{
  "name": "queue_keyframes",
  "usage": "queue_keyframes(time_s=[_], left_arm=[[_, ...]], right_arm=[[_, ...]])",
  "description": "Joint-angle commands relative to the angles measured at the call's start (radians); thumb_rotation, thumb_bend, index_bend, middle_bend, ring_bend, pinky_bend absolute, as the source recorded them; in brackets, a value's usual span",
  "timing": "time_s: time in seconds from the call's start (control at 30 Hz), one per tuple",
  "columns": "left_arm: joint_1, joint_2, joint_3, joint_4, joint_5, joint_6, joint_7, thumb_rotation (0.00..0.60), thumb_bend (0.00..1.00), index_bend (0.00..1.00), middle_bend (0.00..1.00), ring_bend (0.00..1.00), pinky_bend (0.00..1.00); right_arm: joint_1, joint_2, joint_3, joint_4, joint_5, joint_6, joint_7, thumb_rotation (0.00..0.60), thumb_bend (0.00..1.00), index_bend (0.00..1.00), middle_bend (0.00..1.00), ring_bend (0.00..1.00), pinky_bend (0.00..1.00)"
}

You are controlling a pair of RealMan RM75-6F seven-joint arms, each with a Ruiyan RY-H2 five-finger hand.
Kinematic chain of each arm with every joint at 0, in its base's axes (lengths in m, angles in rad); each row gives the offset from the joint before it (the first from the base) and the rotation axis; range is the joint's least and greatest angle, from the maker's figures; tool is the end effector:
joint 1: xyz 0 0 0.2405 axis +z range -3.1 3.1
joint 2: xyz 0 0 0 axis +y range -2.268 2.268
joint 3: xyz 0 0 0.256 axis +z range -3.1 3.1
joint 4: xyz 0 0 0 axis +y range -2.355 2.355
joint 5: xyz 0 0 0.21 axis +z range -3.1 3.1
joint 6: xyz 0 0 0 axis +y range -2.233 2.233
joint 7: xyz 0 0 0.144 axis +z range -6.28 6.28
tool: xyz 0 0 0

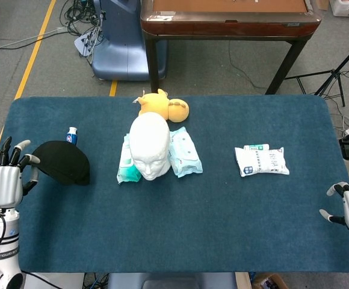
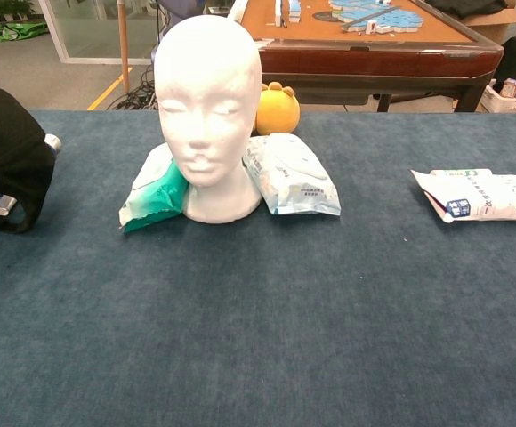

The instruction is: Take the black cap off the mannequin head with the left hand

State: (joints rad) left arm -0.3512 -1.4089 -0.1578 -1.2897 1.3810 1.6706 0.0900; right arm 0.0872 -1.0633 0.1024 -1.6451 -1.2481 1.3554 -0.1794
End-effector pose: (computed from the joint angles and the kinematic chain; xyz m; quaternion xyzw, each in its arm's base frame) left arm -0.2777 0.2799 0.1406 -0.5352 -0.2312 -0.4921 0.6465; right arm -0.3430 -0.1882 0.1781 0.5666 -0.4111 0.2679 0.6620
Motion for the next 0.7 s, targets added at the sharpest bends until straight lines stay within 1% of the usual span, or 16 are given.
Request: queue_keyframes(time_s=[0.03,0.4,0.5,0.53,0.63,0.7], left_arm=[[0.027,0.026,0.017,-0.03,0.017,0.013,0.015,0.6,0.47,0.76,0.23,0.05,0.17],[0.129,0.129,0.111,-0.163,0.106,0.055,0.158,0.6,0.47,0.74,0.23,0.05,0.17],[0.152,0.174,0.144,-0.236,0.108,0.027,0.233,0.6,0.47,0.72,0.23,0.05,0.17],[0.159,0.196,0.155,-0.277,0.102,0.01,0.266,0.6,0.47,0.72,0.23,0.05,0.17],[0.17,0.248,0.175,-0.375,0.092,-0.026,0.338,0.6,0.47,0.69,0.23,0.05,0.17],[0.174,0.275,0.185,-0.419,0.091,-0.044,0.369,0.6,0.47,0.68,0.23,0.05,0.17]], right_arm=[[0.001,-0.001,0.0,-0.001,0.002,0.0,-0.002,0.6,0.07,0.48,0.39,0.3,0.37],[0.002,-0.002,0.0,-0.002,0.002,0.001,-0.004,0.6,0.07,0.48,0.39,0.3,0.37],[0.002,-0.003,0.0,-0.002,0.002,0.001,-0.007,0.6,0.07,0.48,0.39,0.3,0.37],[0.003,-0.003,-0.001,-0.002,0.002,0.001,-0.009,0.6,0.07,0.48,0.39,0.3,0.37],[0.004,-0.004,-0.001,-0.003,0.003,0.0,-0.014,0.6,0.07,0.48,0.39,0.3,0.37],[0.004,-0.004,-0.001,-0.003,0.003,0.0,-0.014,0.6,0.07,0.48,0.39,0.3,0.37]])
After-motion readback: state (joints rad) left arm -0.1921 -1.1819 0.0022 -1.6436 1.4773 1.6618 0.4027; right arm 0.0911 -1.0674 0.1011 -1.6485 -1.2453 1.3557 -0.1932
